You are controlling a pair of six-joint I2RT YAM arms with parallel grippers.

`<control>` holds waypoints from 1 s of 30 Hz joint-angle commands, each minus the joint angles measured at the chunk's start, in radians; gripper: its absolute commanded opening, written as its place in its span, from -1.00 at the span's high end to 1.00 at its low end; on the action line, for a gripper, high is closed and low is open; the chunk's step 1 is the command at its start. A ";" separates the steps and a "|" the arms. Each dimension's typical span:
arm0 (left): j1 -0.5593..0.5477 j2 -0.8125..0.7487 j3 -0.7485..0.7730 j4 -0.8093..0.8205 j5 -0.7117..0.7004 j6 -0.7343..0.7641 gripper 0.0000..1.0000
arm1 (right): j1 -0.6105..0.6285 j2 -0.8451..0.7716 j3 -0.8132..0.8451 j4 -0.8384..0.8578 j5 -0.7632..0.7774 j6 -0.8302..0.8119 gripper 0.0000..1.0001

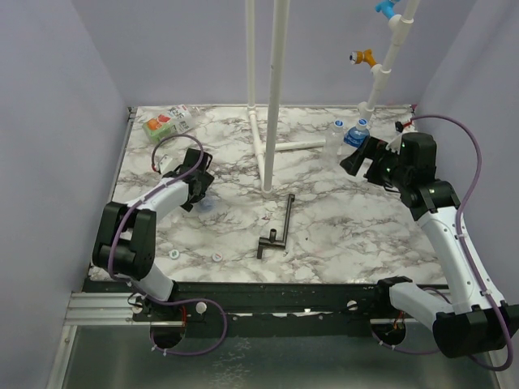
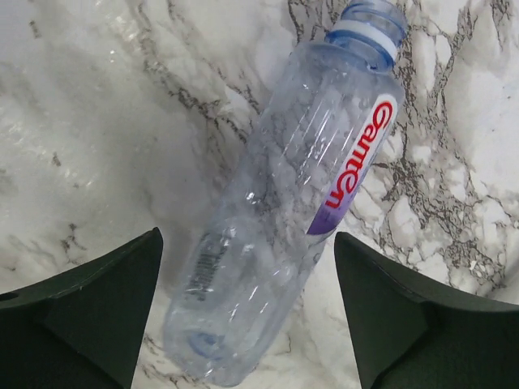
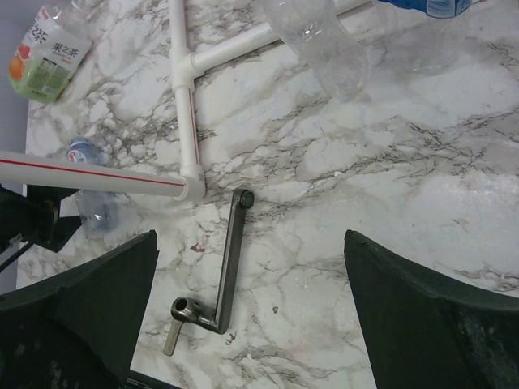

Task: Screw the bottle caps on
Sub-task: Pick up the plastic bottle at the center of the board.

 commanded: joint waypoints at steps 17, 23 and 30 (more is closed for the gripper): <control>-0.033 -0.014 0.084 0.007 0.017 0.495 0.45 | 0.176 -0.111 -0.178 -0.020 -0.063 0.056 -1.00; -0.142 -0.296 0.024 0.028 -0.019 0.663 0.47 | 0.452 -0.166 -0.290 0.035 0.081 0.200 -1.00; -0.193 -0.637 -0.027 0.102 0.093 0.916 0.47 | 0.901 0.022 -0.245 0.115 0.393 0.310 -1.00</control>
